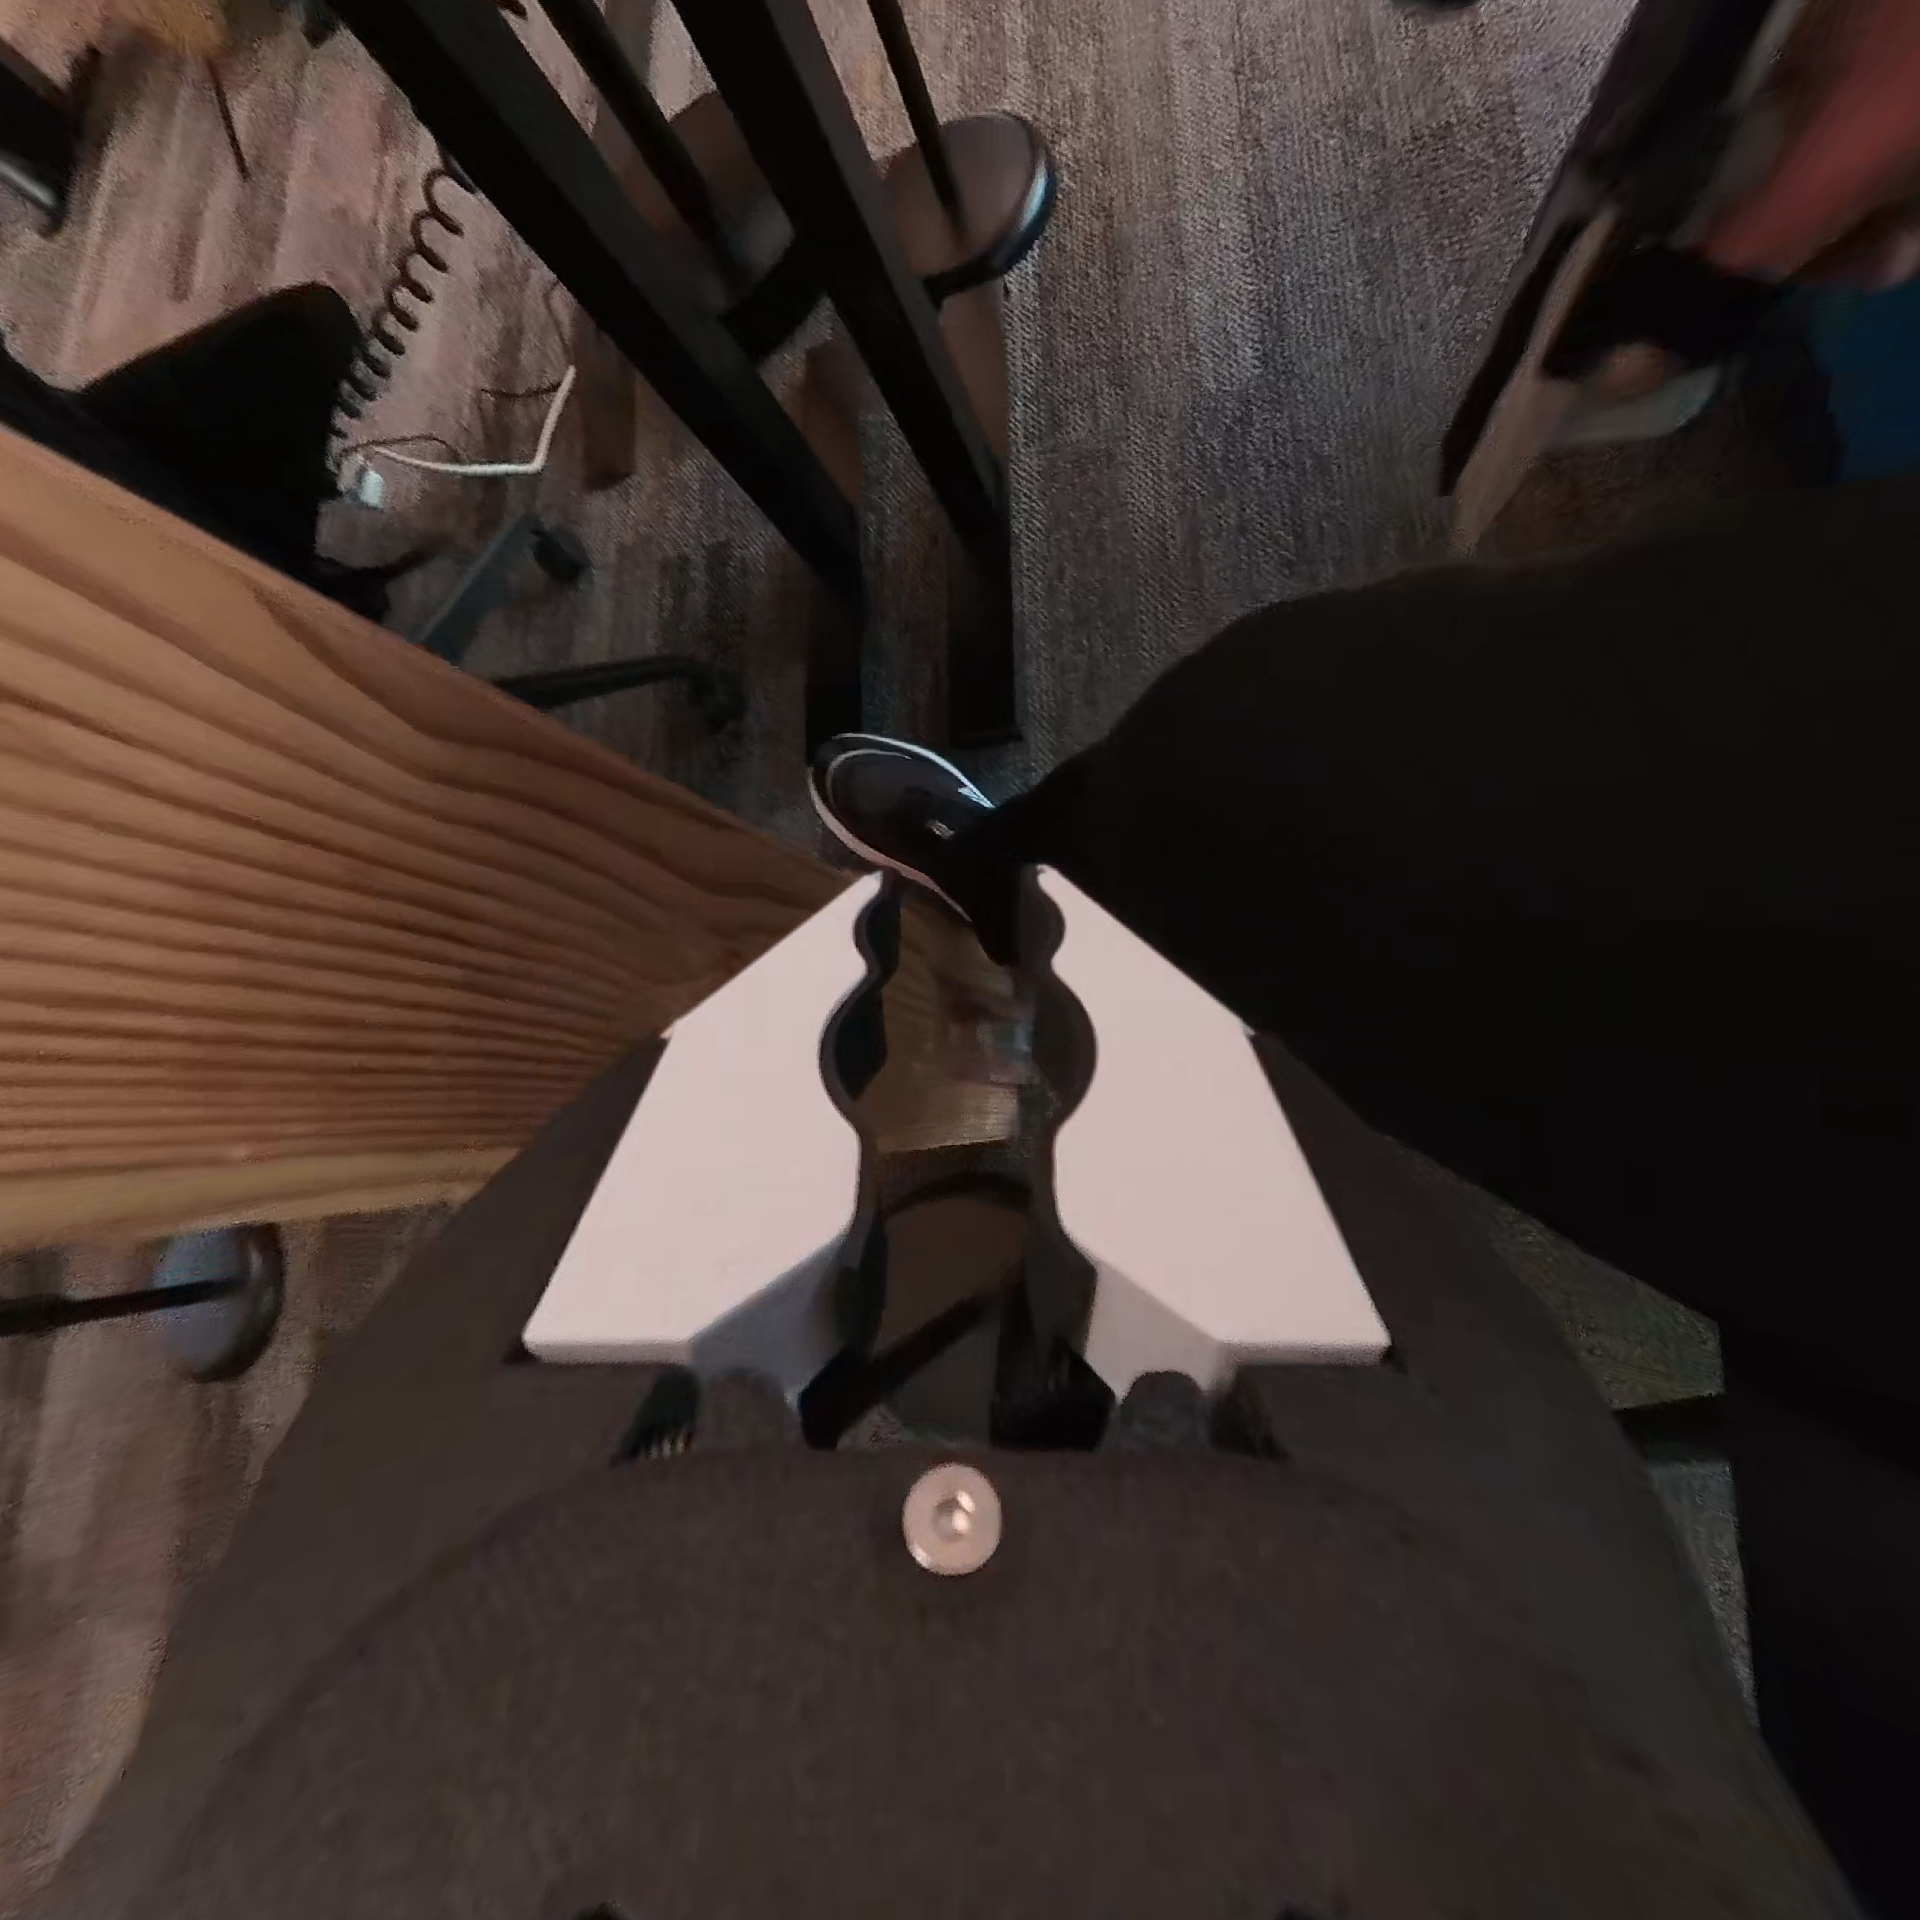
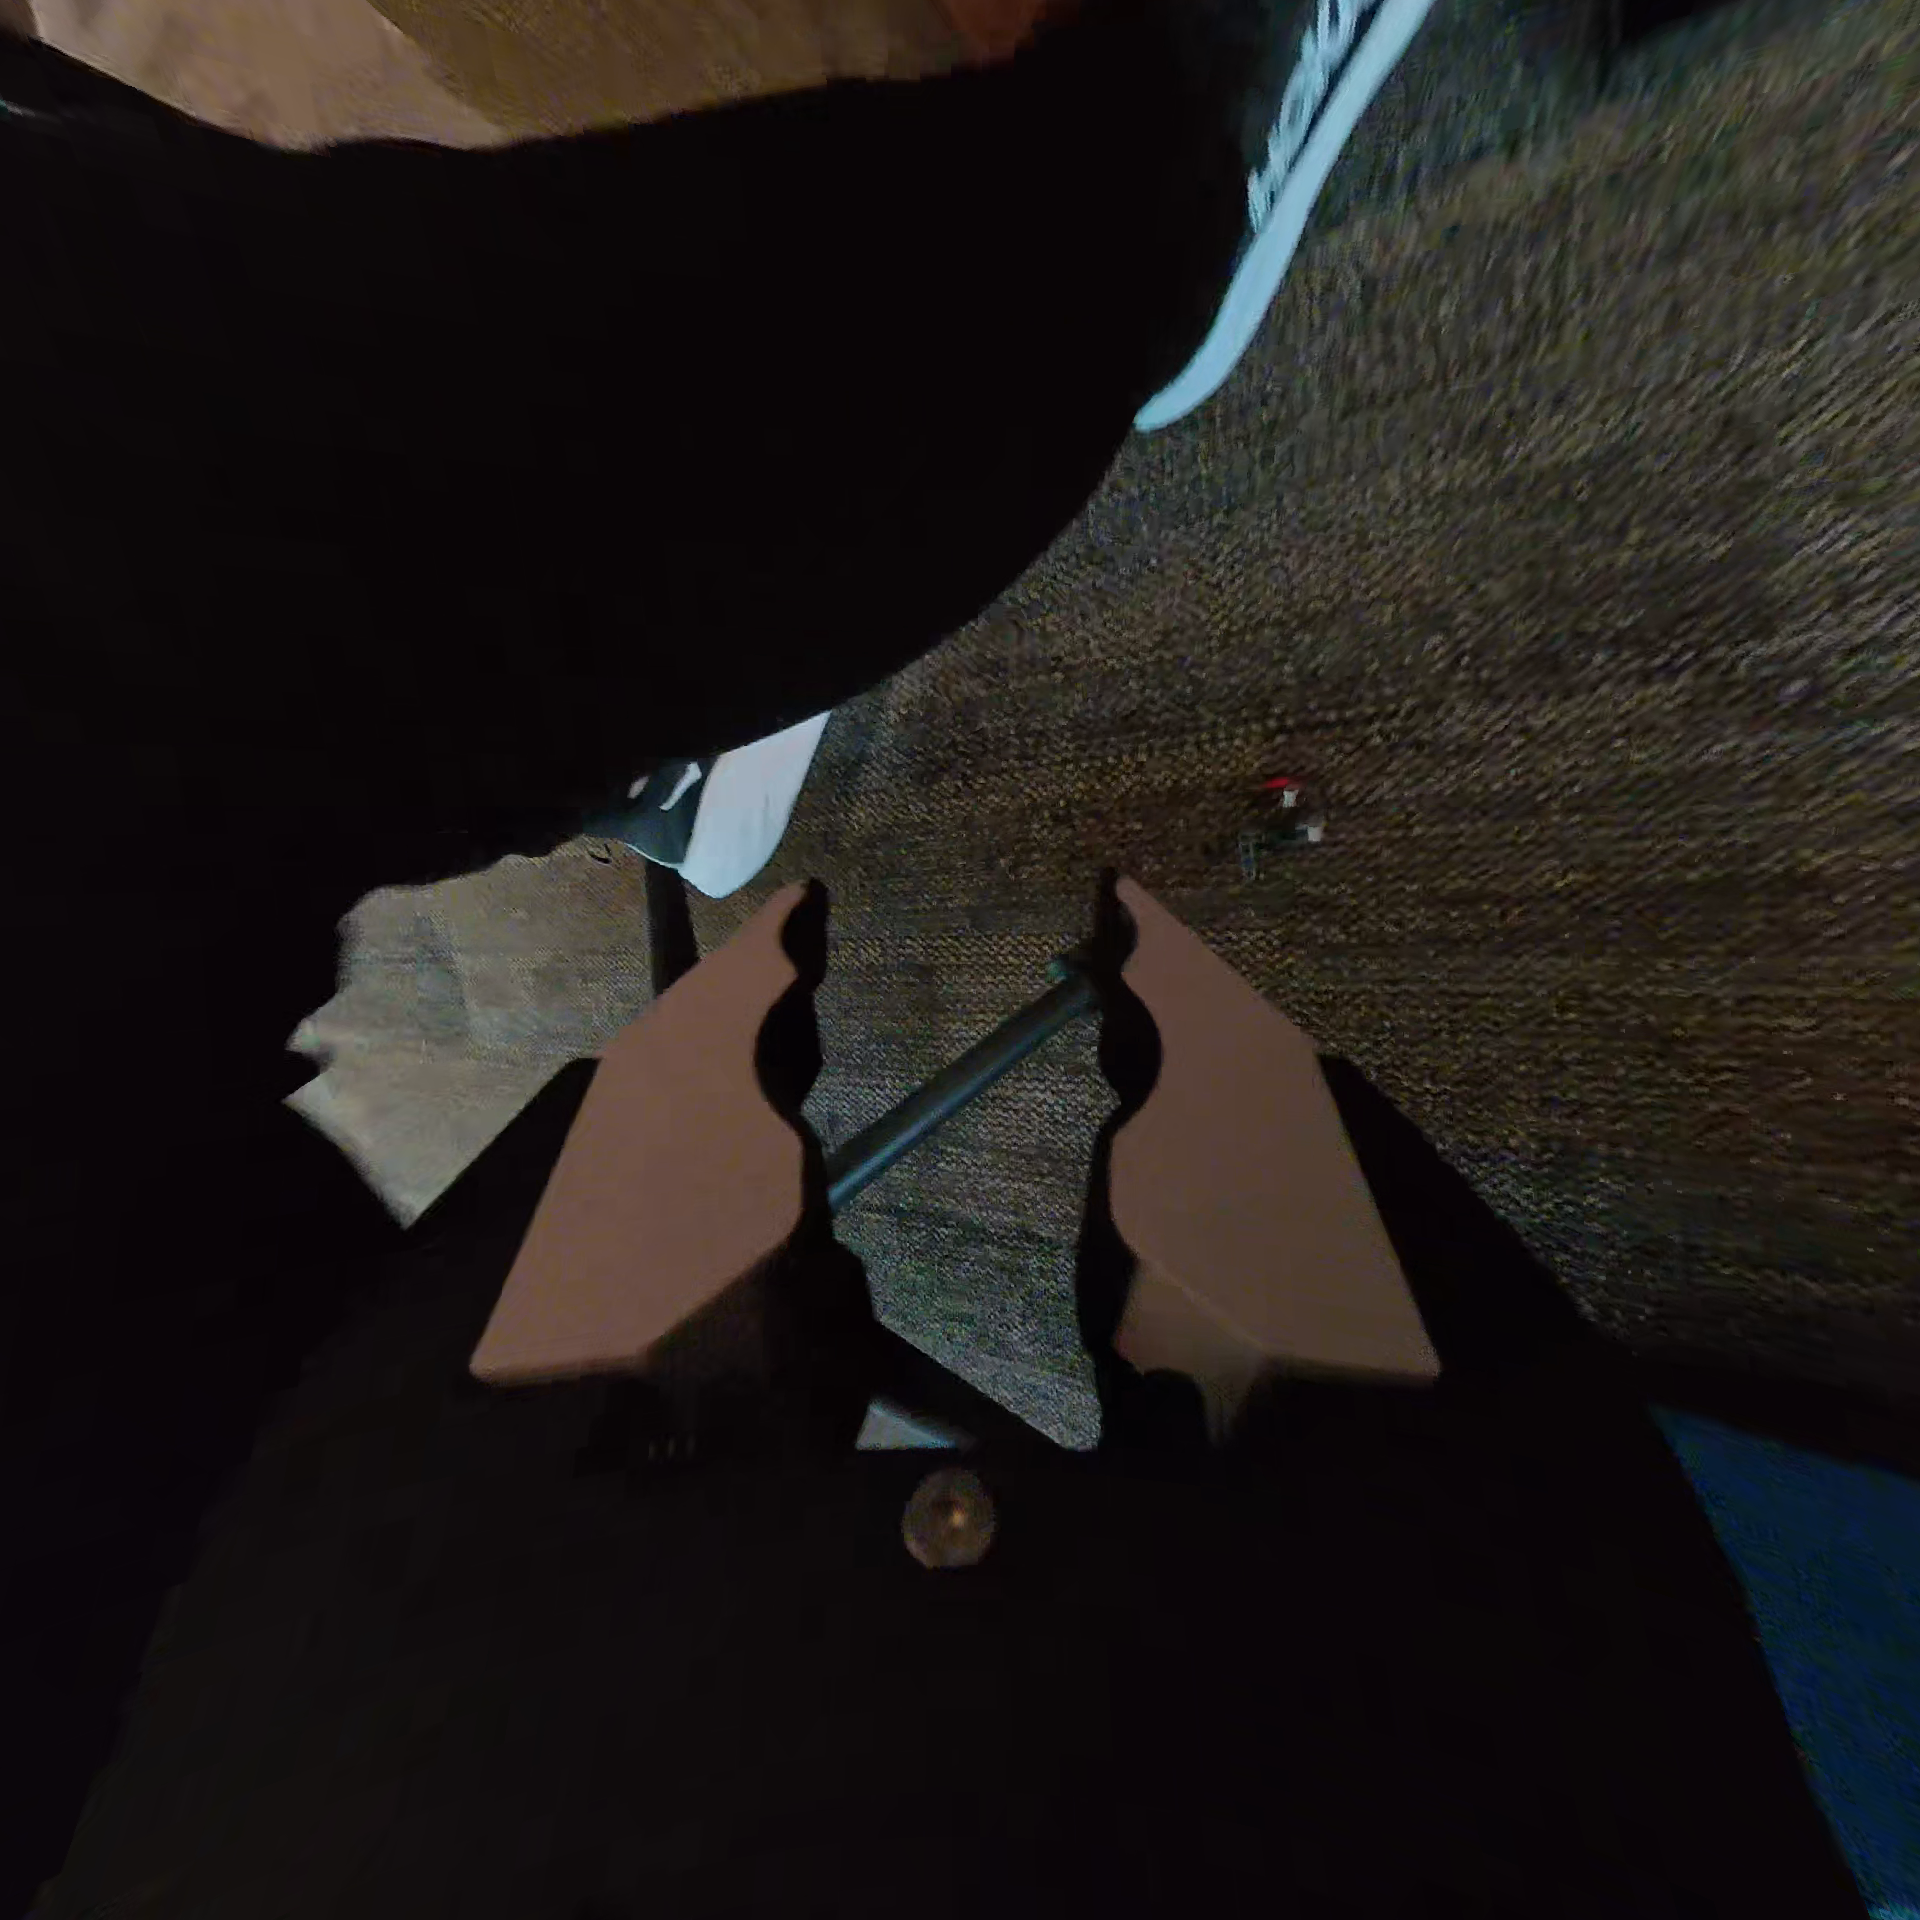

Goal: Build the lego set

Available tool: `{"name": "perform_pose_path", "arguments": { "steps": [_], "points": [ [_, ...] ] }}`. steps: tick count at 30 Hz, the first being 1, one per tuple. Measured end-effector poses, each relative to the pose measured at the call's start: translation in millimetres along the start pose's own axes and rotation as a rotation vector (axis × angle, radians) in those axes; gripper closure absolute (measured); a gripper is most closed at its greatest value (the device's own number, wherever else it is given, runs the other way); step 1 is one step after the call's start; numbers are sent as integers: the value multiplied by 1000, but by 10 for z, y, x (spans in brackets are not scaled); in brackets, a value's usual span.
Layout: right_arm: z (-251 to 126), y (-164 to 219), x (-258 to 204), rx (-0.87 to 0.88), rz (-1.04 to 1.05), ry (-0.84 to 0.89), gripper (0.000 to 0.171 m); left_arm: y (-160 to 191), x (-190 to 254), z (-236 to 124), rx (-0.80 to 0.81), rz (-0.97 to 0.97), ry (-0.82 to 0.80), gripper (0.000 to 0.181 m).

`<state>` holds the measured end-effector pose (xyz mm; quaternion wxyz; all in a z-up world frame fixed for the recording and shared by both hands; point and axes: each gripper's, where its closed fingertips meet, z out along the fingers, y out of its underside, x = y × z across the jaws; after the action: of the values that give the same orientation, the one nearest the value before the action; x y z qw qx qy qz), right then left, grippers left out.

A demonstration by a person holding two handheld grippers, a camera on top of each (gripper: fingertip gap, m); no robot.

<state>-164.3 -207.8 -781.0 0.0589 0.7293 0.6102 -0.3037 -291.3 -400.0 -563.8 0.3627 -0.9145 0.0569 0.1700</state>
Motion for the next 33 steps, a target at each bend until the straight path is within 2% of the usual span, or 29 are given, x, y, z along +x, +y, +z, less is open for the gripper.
{"name": "perform_pose_path", "arguments": {
  "steps": [1, 3, 5, 7, 11, 16, 19, 24, 28, 33],
  "points": [
    [204, 47, 103, -49, -5, 9, 121, 74, 35, 4, 3, -24, 9, 160],
    [612, 159, 396, -129, -25, 60, 122, 208, 85, -3, 16, -80, 12, 160],
    [1006, 204, 536, -131, 134, -25, 126, 372, 133, -20, 23, -132, 7, 161],
    [1395, 291, 774, -145, 203, -18, 124, 588, 189, -23, 10, -183, 5, 161],
    [2093, 618, 1302, -206, 42, 139, 133, 1025, 280, 19, -57, -247, 12, 161],
    [2716, 949, 1724, -221, 56, 194, 133, 1374, 352, 147, -114, -336, 41, 162],
    [2924, 1114, 1863, -246, 31, 222, 132, 1498, 376, 227, -142, -361, 57, 162],
    [3068, 1220, 1997, -282, 12, 259, 130, 1597, 417, 310, -168, -384, 71, 162],
    [3129, 1252, 2071, -301, -5, 285, 148, 1614, 450, 336, -179, -378, 70, 163],
    [3121, 1261, 2085, -301, -4, 240, 153, 1608, 482, 342, -187, -365, 71, 163]
  ]
}}
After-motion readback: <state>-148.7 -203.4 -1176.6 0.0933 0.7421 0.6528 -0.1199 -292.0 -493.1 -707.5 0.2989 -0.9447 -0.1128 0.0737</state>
